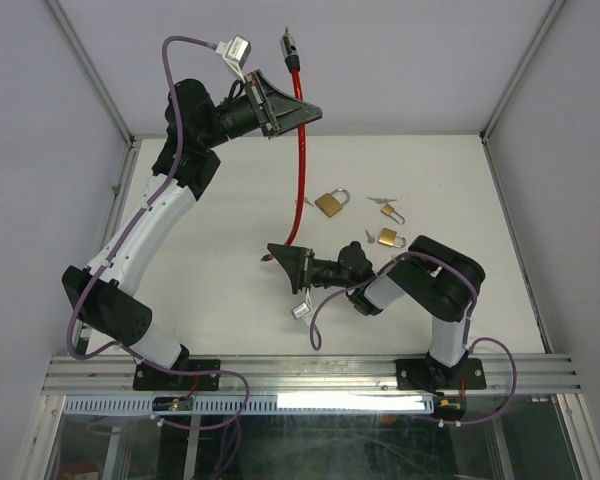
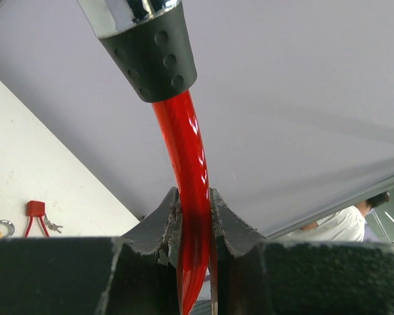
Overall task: Lock with the key
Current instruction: Lock the lock.
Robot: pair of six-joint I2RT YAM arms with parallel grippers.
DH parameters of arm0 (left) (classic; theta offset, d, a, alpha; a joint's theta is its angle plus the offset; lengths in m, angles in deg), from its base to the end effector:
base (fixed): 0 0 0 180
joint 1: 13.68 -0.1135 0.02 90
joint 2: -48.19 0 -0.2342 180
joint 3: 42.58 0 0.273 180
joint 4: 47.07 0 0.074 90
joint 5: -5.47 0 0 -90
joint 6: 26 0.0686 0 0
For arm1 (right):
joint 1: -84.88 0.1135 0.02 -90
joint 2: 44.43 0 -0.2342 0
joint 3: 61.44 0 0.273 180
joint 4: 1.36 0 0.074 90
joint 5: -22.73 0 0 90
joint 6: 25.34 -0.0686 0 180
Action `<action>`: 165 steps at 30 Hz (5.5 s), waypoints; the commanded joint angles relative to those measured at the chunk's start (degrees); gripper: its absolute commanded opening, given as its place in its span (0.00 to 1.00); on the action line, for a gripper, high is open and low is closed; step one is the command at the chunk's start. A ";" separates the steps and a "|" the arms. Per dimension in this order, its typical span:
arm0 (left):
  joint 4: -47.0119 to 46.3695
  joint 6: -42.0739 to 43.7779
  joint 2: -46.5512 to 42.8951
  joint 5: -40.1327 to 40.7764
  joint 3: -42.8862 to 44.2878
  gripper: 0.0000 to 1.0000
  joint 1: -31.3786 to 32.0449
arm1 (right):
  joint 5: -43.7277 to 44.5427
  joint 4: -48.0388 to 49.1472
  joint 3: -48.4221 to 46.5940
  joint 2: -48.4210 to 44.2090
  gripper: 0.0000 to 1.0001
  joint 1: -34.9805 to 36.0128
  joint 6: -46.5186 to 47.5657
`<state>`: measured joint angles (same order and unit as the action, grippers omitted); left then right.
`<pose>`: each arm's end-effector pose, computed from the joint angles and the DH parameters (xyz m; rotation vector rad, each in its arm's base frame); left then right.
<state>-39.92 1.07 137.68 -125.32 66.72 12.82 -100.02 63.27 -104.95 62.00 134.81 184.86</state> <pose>0.3359 -0.2175 0.4678 0.1937 1.6480 -1.7206 0.1919 0.2857 0.0990 -1.5361 -0.3239 -0.5298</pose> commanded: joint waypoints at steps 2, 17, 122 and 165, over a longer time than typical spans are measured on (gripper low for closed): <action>-4.64 -3.63 -1.04 1.25 0.79 0.00 -0.66 | 1.40 3.54 -1.31 1.70 0.99 0.38 25.34; -5.20 -3.60 -1.30 0.90 -0.25 0.00 -0.66 | 4.11 3.41 -2.41 0.55 0.19 2.11 22.18; -10.55 82.48 -20.67 -2.93 -56.01 0.00 4.35 | -10.10 -104.09 -36.60 -34.19 0.00 -19.78 -95.06; 15.58 91.72 -14.50 8.41 -43.26 0.00 13.90 | -5.30 -125.13 -46.09 -40.15 0.00 -27.94 -77.92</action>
<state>-30.06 90.07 122.38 -115.75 21.56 24.98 -106.65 -66.00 -146.30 23.75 108.02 104.30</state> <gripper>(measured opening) 0.143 0.174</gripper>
